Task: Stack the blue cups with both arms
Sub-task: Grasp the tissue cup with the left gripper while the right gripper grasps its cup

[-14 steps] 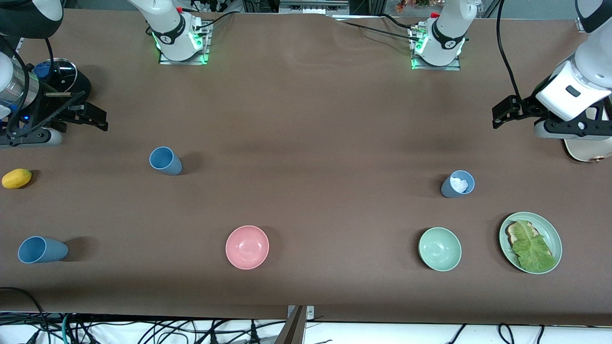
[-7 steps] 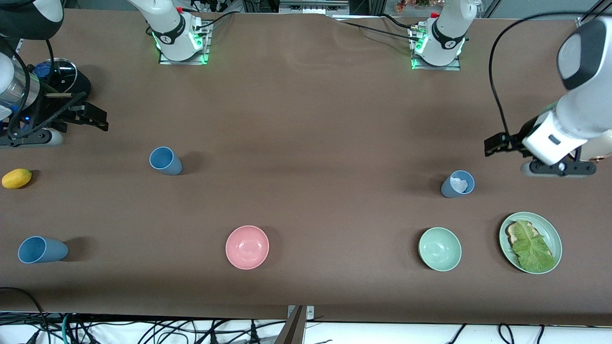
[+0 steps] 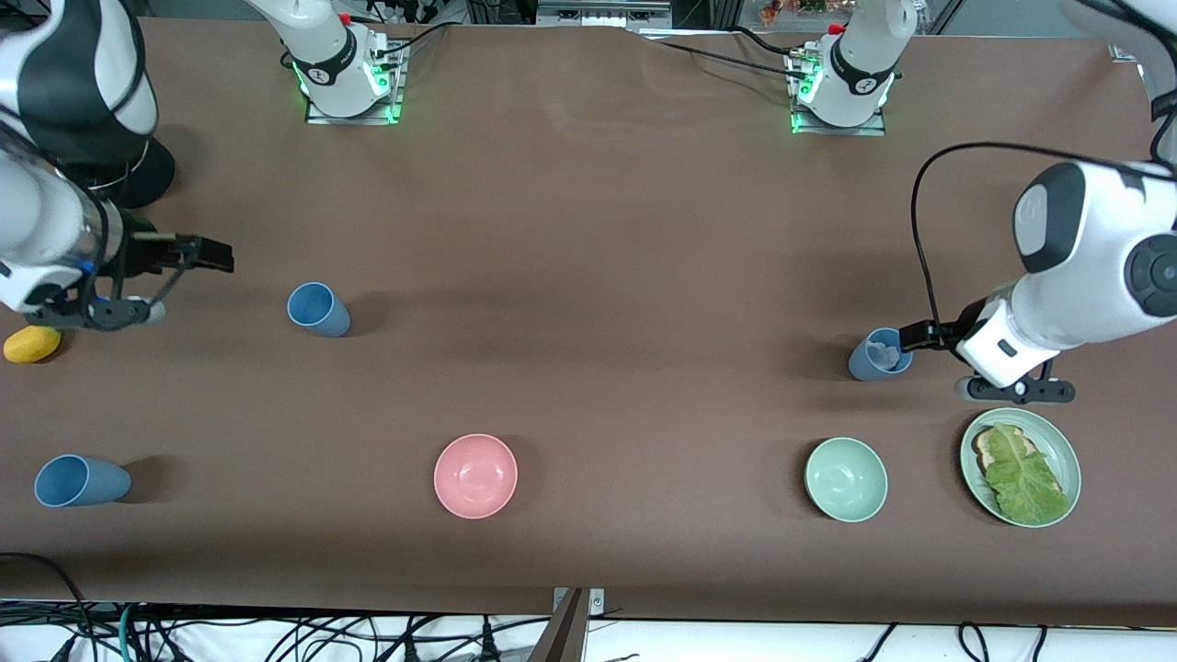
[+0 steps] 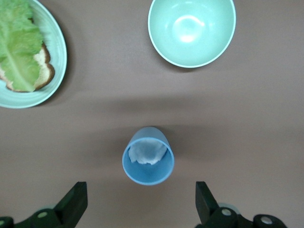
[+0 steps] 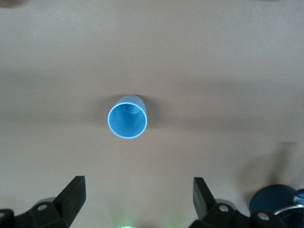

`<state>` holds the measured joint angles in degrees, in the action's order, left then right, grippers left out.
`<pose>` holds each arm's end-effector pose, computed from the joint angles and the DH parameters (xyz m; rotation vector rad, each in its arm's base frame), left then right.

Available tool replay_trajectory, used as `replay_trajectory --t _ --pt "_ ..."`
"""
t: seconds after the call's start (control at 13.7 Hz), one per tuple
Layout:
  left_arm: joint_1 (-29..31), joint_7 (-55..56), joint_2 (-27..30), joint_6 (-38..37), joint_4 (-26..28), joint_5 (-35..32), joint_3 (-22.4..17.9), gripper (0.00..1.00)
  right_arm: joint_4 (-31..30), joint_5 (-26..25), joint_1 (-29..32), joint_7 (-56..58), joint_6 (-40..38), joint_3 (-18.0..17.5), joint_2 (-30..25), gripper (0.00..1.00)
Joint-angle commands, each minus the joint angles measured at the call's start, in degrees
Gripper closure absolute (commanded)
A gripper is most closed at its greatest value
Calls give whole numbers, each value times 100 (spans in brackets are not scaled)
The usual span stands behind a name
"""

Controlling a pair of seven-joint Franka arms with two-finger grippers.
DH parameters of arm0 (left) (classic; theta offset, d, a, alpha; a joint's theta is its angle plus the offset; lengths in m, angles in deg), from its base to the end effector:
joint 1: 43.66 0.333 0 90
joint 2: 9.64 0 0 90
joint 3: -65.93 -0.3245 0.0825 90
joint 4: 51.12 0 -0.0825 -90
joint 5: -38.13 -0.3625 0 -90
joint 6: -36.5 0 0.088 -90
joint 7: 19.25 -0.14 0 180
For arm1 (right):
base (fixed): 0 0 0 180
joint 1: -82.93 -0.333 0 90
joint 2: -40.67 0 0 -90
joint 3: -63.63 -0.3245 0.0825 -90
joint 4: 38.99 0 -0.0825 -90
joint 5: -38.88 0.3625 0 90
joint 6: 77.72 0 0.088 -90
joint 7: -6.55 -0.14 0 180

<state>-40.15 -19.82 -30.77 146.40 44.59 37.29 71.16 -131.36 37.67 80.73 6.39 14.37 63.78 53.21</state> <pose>0.6249 -0.0123 0.3671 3.1168 -0.0649 -0.1869 0.5770 0.0179 0.4623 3.0959 0.0559 -0.3472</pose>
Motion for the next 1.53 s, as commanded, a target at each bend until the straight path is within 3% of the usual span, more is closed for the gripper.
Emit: replay_trajectory --t 0.0,0.29,0.51,0.66,0.73,0.88,0.95,1.31,1.39,1.46 --pt "88 -382 -225 390 131 48 13 0 -840 25 79 43 824 -6 -111 0" --pt "202 -681 -252 1525 1212 22 13 0 -1948 25 79 43 2134 38 -173 0" --pt "324 -1522 -348 1586 1258 22 13 0 -2749 25 79 43 3285 38 -199 0" --pt "465 -1805 -514 1762 1258 22 13 1 -2926 25 79 43 3543 38 -121 0" --pt "492 -1841 -585 1824 1258 22 13 13 -3014 25 79 43 3683 38 -77 0" --pt "501 -1815 -656 1851 1249 109 22 75 -3085 25 79 43 3763 38 64 0" --pt "501 -1806 -665 1851 1249 118 22 98 -3146 25 79 43 3833 38 73 0" --pt "395 -1675 -621 1685 1135 127 109 100 -3155 42 79 25 4053 38 336 1" --pt "404 -1553 -586 1579 1126 180 240 100 -3147 42 79 -45 4045 38 371 4" --pt "404 -1360 -568 1500 1039 302 346 100 -3129 42 79 -54 4045 38 398 19"
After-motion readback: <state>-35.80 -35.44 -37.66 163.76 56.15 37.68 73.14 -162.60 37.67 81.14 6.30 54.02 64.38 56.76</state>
